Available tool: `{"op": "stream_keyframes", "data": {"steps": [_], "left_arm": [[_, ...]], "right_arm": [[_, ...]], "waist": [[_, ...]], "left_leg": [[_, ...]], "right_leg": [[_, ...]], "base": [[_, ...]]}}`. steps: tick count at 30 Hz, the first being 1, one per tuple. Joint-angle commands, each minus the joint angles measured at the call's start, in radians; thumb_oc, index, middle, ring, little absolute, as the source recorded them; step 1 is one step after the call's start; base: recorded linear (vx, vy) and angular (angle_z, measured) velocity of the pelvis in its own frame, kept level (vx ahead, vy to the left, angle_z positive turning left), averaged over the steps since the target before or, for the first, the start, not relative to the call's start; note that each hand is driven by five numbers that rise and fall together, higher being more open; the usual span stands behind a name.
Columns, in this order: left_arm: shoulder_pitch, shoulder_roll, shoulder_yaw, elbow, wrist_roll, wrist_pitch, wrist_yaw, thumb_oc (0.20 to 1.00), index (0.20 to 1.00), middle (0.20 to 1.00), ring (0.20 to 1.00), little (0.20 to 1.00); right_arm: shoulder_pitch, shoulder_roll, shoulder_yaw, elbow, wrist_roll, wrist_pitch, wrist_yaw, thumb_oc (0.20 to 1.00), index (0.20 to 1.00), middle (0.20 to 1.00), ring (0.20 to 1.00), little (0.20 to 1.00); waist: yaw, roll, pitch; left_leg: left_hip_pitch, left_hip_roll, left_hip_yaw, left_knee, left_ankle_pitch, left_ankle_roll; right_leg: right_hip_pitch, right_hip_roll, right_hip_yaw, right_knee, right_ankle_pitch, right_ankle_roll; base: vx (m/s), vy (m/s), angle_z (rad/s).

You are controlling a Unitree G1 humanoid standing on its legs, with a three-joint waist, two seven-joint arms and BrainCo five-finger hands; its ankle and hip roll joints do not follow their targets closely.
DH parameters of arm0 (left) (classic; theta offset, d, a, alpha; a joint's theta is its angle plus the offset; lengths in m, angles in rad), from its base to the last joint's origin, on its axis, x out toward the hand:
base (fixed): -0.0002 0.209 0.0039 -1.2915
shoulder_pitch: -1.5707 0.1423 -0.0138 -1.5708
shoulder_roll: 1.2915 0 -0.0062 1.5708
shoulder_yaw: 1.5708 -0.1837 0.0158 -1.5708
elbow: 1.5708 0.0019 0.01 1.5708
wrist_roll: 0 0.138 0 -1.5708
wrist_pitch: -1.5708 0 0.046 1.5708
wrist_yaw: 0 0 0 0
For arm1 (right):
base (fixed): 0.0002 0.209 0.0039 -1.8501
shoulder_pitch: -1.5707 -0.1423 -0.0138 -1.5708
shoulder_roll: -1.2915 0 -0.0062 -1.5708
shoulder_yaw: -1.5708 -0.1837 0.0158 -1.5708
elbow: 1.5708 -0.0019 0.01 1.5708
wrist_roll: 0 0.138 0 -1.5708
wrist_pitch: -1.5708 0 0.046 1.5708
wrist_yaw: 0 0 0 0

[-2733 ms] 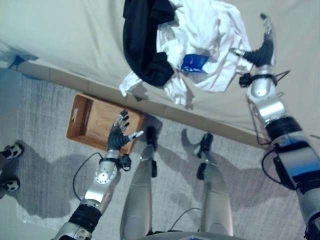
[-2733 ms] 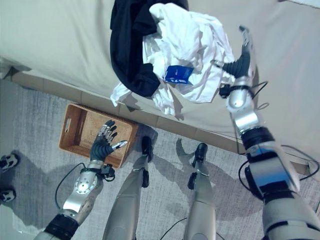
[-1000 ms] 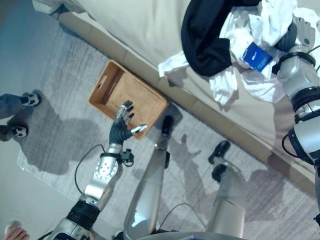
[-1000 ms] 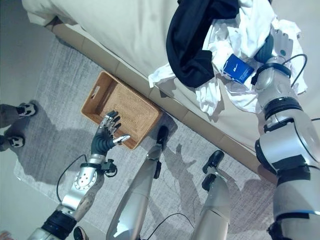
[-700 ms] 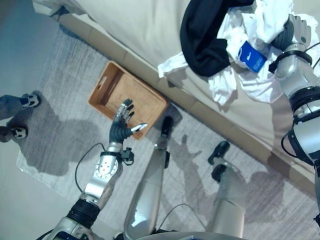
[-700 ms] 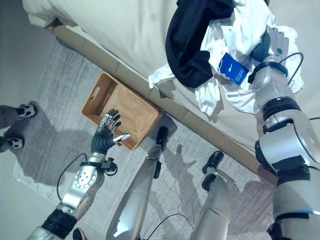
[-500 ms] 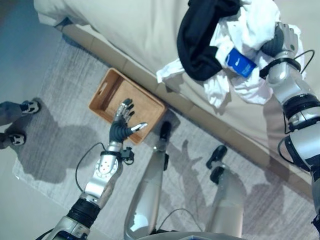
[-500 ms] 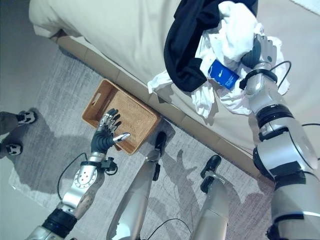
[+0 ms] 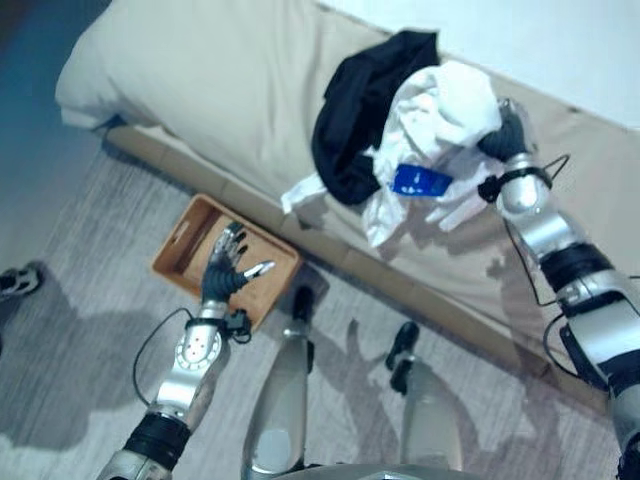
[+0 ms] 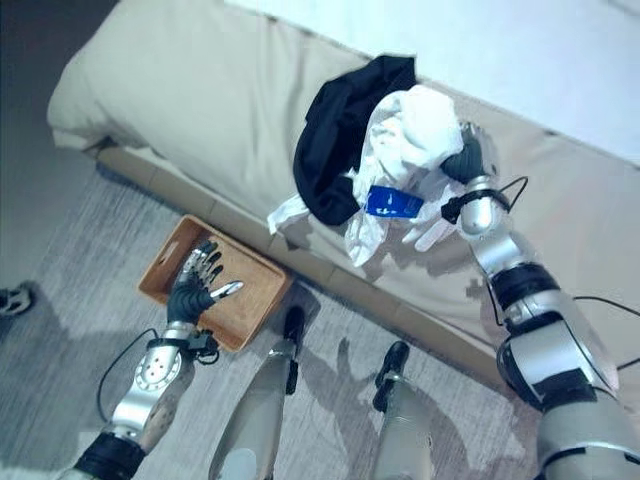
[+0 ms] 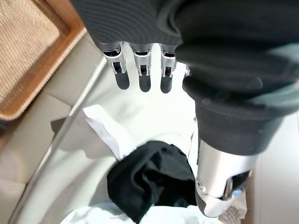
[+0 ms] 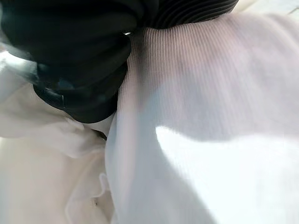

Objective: Pick up clothes into the bucket

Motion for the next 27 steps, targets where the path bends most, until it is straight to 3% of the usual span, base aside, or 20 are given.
{"op": "stream_keyframes", "data": {"steps": [1,8,16,27], "left_arm": [[0.021,0.017,0.030,-0.013,0.013,-0.017,-0.038,1.000,1.000,1.000,1.000,1.000],[0.058,0.005,0.049,0.016,0.032,0.005,-0.074,1.000,1.000,1.000,1.000,1.000],[0.104,-0.014,0.047,-0.005,0.023,0.026,-0.117,1.000,1.000,1.000,1.000,1.000],[0.160,-0.029,0.052,-0.016,0.027,0.050,-0.147,1.000,1.000,1.000,1.000,1.000]], "right_arm": [[0.028,-0.053,-0.126,-0.157,0.149,-0.134,0.032,0.200,0.200,0.200,0.200,0.200],[0.208,-0.052,-0.243,-0.350,0.306,-0.180,0.120,0.200,0.200,0.200,0.200,0.200],[0.310,-0.034,-0.292,-0.448,0.401,-0.185,0.187,0.200,0.200,0.200,0.200,0.200],[0.310,-0.128,-0.331,-0.548,0.466,-0.194,0.224,0.200,0.200,0.200,0.200,0.200]], "waist": [[-0.015,-0.041,-0.056],[-0.051,-0.064,-0.126],[-0.060,-0.075,-0.183],[-0.062,-0.094,-0.258]], "left_leg": [[0.061,0.047,0.023,-0.016,-0.030,-0.032],[0.200,0.064,0.054,-0.108,-0.015,-0.039],[0.300,0.068,0.076,-0.145,-0.027,-0.036],[0.406,0.075,0.115,-0.195,-0.041,-0.035]], "right_leg": [[0.148,-0.070,-0.063,-0.113,0.116,0.086],[0.273,-0.050,-0.074,-0.224,0.147,0.100],[0.358,-0.037,-0.078,-0.266,0.154,0.104],[0.431,-0.018,-0.066,-0.302,0.171,0.112]], "base": [[0.05,-0.004,-0.06],[0.09,-0.007,-0.11],[0.09,-0.006,-0.06],[0.07,0.000,-0.04]]}}
